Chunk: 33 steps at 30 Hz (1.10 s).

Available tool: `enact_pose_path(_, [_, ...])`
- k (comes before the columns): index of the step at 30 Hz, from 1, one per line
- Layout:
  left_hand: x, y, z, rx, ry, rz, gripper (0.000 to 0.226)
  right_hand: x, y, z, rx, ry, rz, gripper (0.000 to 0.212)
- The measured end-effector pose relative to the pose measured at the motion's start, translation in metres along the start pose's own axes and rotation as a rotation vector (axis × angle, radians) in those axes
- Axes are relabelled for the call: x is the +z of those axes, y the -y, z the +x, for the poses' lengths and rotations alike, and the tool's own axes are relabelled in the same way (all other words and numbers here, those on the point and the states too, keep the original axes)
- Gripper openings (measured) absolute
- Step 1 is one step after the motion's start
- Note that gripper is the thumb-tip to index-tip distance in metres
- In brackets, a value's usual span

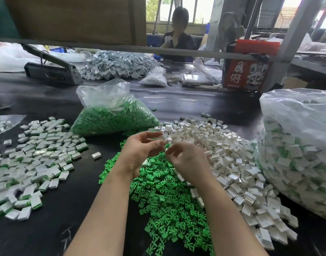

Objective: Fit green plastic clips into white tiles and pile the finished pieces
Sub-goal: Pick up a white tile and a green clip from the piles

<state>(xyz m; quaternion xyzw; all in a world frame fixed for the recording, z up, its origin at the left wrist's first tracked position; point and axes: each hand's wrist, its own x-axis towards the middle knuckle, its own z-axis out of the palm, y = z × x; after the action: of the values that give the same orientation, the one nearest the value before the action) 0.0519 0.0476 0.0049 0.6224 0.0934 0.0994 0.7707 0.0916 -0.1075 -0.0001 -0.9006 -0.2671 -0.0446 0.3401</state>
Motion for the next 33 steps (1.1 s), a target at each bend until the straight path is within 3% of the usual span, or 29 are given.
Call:
enact_pose_path(2, [-0.001, -0.002, 0.0, 0.009, 0.008, -0.064, 0.041, 0.003, 0.005, -0.002, -0.019, 0.196, -0.194, 0.024])
enact_pose_path(4, [0.0, -0.004, -0.002, 0.025, 0.01, -0.123, 0.041, 0.007, 0.009, -0.004, -0.048, 0.283, -0.357, 0.03])
enact_pose_path(9, [0.001, -0.005, -0.004, 0.075, 0.021, -0.184, 0.033, 0.012, 0.008, -0.003, -0.05, 0.177, -0.309, 0.021])
enact_pose_path(17, [-0.002, -0.003, -0.002, 0.101, 0.036, -0.092, 0.033, 0.007, 0.002, -0.002, 0.047, 0.03, 0.079, 0.007])
enact_pose_path(26, [-0.004, -0.003, -0.004, 0.096, 0.049, -0.1, 0.023, -0.008, 0.006, -0.003, 0.195, -0.175, 0.961, 0.018])
enact_pose_path(33, [0.001, -0.004, -0.006, 0.092, 0.026, -0.029, 0.046, -0.012, 0.007, -0.001, 0.196, -0.225, 1.079, 0.012])
